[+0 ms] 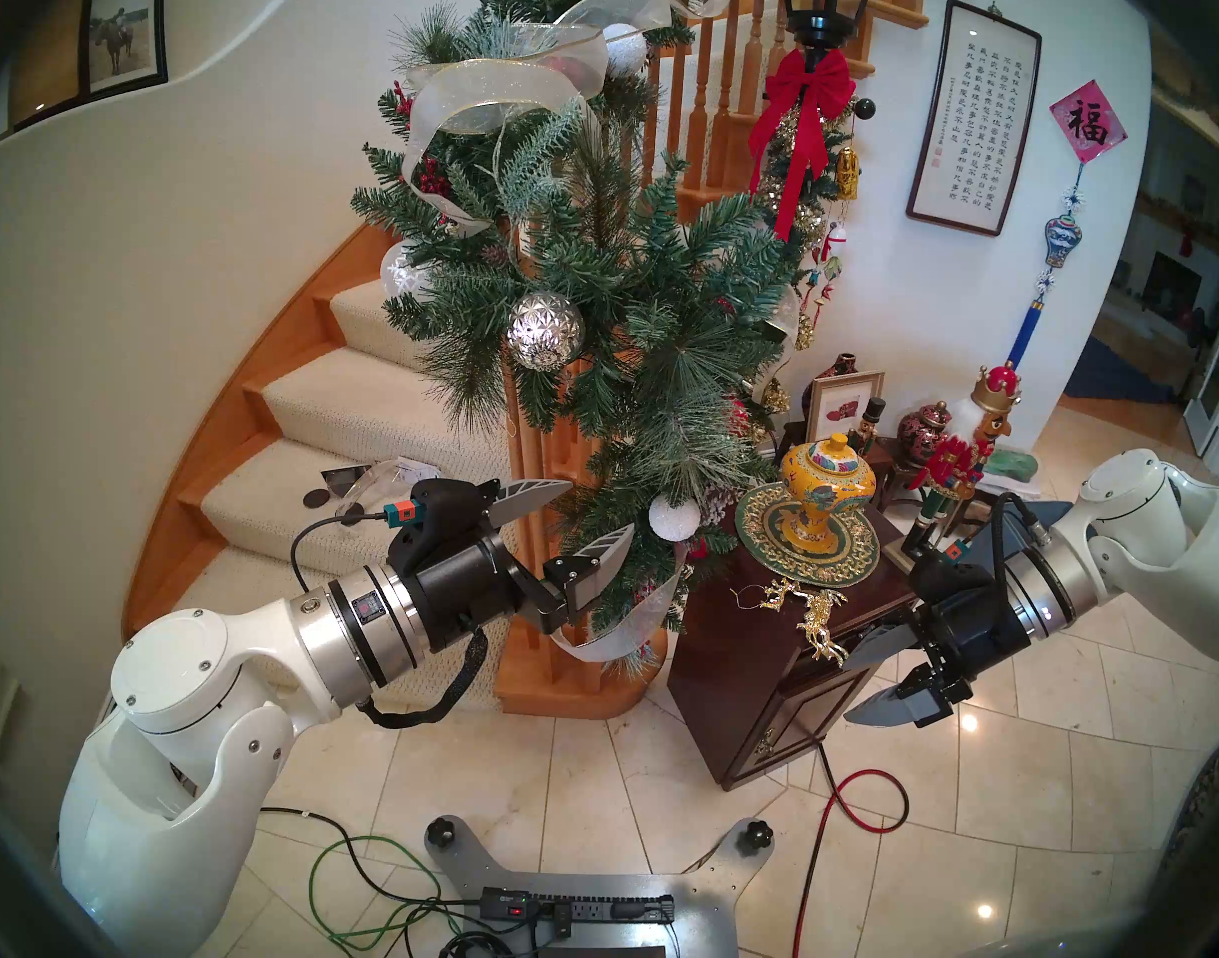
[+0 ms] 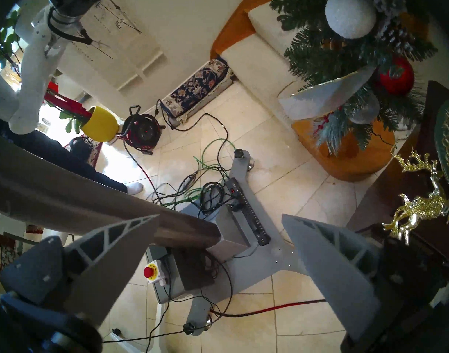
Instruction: Hang the ornament onto the Christmas-tree-style decoration
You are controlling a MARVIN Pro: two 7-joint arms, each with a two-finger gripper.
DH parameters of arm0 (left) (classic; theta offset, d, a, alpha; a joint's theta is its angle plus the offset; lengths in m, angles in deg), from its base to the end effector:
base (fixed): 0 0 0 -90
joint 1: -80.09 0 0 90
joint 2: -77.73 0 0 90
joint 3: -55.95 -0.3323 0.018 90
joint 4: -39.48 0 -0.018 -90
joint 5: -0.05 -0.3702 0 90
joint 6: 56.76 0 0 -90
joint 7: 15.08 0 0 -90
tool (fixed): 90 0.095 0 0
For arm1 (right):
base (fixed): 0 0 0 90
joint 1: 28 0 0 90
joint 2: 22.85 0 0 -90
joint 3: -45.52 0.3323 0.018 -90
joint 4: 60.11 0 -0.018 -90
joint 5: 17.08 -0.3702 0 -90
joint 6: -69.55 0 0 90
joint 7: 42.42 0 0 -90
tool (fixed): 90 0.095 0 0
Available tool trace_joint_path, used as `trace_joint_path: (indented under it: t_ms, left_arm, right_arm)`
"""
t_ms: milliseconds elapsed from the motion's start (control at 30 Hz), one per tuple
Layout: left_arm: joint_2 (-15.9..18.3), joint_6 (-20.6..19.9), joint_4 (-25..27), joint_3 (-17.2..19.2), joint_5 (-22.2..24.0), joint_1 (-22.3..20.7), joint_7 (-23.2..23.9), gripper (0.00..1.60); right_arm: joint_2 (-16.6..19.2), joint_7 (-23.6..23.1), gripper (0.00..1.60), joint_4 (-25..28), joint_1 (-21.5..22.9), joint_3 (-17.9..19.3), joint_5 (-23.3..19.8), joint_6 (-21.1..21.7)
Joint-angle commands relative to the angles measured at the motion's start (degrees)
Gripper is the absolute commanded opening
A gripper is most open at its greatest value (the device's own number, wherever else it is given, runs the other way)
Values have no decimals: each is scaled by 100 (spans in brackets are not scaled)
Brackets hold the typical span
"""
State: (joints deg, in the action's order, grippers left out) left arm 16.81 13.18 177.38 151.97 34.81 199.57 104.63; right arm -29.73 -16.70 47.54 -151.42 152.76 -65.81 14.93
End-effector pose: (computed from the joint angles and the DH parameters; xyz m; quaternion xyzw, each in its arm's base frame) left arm 0.2807 -0.0128 -0.1797 0.6663 -0.2606 0.6160 0.3297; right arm 0.3451 -0.1849 -0.1995 -0.8305 -0.4241 -0.1636 0.3219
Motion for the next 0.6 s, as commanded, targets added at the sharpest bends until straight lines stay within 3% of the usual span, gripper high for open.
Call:
trace_joint_path:
  t_ms: [0, 167, 333, 567]
  left_arm:
    - [0, 3, 33, 8, 1, -2, 1, 160]
    - [0, 3, 33, 8, 1, -2, 1, 160]
    - [0, 3, 34, 8, 1, -2, 1, 160]
    - [0, 3, 34, 8, 1, -2, 1, 160]
  right_arm:
    - [9, 363, 160, 85, 82, 104, 56, 301]
    - [-205, 705, 160, 137, 112, 212, 79, 543]
    - [-321, 989, 160, 280, 26, 358, 377, 788]
    - [-617, 1087, 160, 455, -139, 608, 678, 1072]
